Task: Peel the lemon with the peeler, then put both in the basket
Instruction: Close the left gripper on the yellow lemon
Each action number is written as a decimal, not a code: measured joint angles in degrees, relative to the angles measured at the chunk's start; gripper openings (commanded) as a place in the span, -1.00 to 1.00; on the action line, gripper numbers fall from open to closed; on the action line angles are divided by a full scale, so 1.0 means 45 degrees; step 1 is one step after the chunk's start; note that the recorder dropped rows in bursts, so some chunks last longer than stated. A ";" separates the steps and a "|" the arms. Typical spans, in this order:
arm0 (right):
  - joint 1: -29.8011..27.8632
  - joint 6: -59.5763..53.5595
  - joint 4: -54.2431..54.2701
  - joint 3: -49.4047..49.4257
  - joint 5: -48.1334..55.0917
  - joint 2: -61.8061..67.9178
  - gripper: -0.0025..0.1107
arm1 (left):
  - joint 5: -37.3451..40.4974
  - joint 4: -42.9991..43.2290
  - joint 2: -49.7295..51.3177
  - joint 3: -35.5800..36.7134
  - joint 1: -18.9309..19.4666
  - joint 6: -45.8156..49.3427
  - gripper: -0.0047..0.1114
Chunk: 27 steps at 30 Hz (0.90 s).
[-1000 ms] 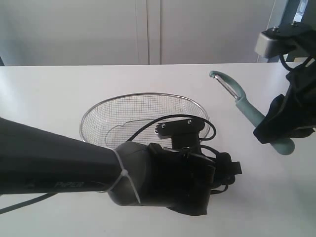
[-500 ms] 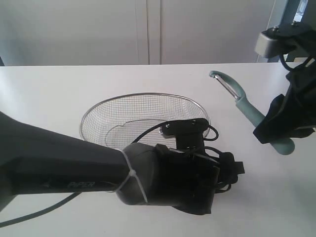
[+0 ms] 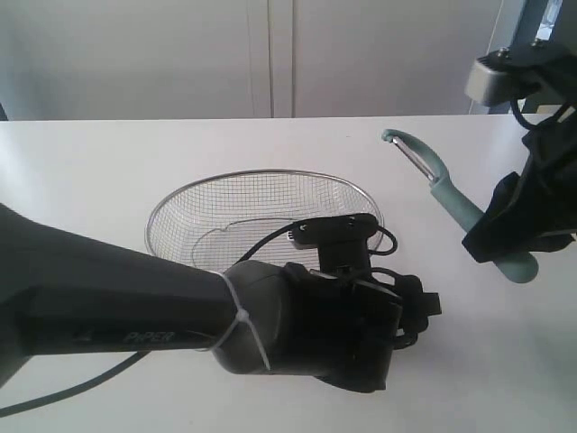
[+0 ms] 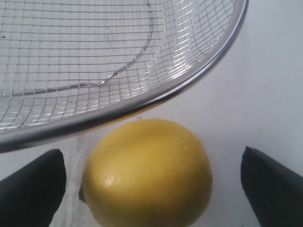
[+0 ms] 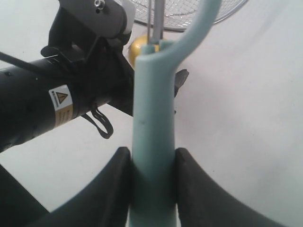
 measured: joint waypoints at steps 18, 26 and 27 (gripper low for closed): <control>0.0000 0.0000 0.0000 0.0000 0.0000 0.0000 -0.96 | -0.0079 0.0095 0.0274 0.0000 0.0000 0.0000 0.89; 0.0000 0.0000 0.0000 0.0000 0.0000 0.0000 -0.96 | -0.0135 0.0114 0.0531 0.0000 0.0000 0.0000 0.39; 0.0000 0.0000 0.0000 0.0000 0.0000 0.0000 -0.96 | -0.0135 0.0114 0.0557 0.0000 0.0024 0.0000 0.35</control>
